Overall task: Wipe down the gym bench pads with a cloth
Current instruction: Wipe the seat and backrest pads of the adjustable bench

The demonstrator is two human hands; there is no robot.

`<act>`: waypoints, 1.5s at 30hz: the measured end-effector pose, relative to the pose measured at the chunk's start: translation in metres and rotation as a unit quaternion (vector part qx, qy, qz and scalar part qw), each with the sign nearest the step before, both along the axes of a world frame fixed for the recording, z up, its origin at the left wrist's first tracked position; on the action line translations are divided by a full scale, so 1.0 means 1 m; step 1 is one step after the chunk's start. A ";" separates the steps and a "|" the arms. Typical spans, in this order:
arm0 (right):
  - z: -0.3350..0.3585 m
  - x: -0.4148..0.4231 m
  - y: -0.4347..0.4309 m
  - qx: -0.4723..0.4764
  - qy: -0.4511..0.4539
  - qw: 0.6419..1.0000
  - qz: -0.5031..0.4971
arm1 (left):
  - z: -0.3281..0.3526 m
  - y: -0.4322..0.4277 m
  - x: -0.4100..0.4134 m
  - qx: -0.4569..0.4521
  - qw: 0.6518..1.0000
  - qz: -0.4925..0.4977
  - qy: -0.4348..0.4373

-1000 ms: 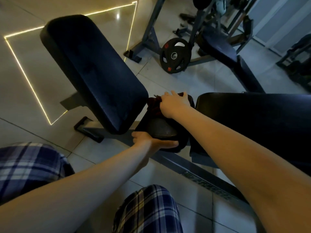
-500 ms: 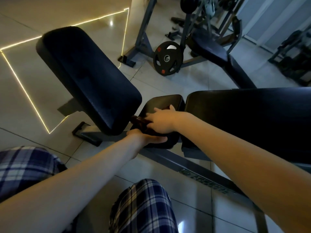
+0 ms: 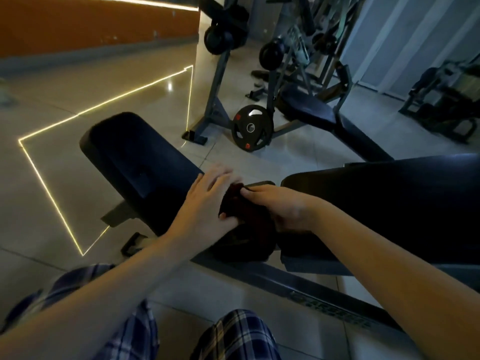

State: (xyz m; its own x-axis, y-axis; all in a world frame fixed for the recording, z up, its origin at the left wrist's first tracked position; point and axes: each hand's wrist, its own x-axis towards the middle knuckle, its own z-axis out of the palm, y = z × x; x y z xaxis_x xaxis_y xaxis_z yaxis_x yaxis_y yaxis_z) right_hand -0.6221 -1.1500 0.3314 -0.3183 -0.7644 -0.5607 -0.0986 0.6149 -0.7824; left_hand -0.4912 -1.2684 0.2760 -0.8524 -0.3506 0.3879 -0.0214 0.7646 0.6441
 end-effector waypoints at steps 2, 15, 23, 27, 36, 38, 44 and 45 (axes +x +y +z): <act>0.004 0.001 0.002 -0.025 -0.023 0.999 -0.021 | 0.011 -0.011 0.001 -0.046 0.998 -0.031 0.039; 0.023 0.012 -0.037 -0.142 0.037 0.986 0.083 | 0.107 -0.072 -0.001 0.024 0.998 -0.043 -0.042; 0.017 0.033 -0.118 -0.326 0.268 0.906 0.039 | 0.133 -0.143 -0.002 0.039 0.994 -0.006 -0.102; 0.010 0.005 -0.161 -0.282 0.252 0.926 -0.019 | 0.131 -0.182 -0.009 0.027 0.991 0.026 -0.126; 0.020 -0.053 -0.237 -0.333 0.345 0.867 -0.134 | 0.139 -0.259 -0.038 -0.060 0.990 0.091 -0.085; 0.027 -0.053 -0.244 -0.372 0.395 0.823 -0.170 | 0.143 -0.266 -0.040 -0.081 0.991 0.094 -0.048; -0.021 -0.023 -0.239 -0.330 0.428 0.837 -0.086 | 0.100 -0.271 -0.015 -0.209 0.975 0.060 -0.044; -0.036 -0.017 -0.235 -0.316 0.412 0.853 -0.057 | 0.084 -0.273 -0.007 -0.220 0.972 0.043 -0.072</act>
State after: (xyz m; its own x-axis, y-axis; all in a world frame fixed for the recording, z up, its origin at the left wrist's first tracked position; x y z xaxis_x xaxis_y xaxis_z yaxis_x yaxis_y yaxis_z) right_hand -0.6390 -1.3852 0.2956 -0.4978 -0.7690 0.4010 -0.7421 0.1384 -0.6558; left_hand -0.4985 -1.5413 0.3600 -0.8839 -0.2502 0.3950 -0.1634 0.9568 0.2405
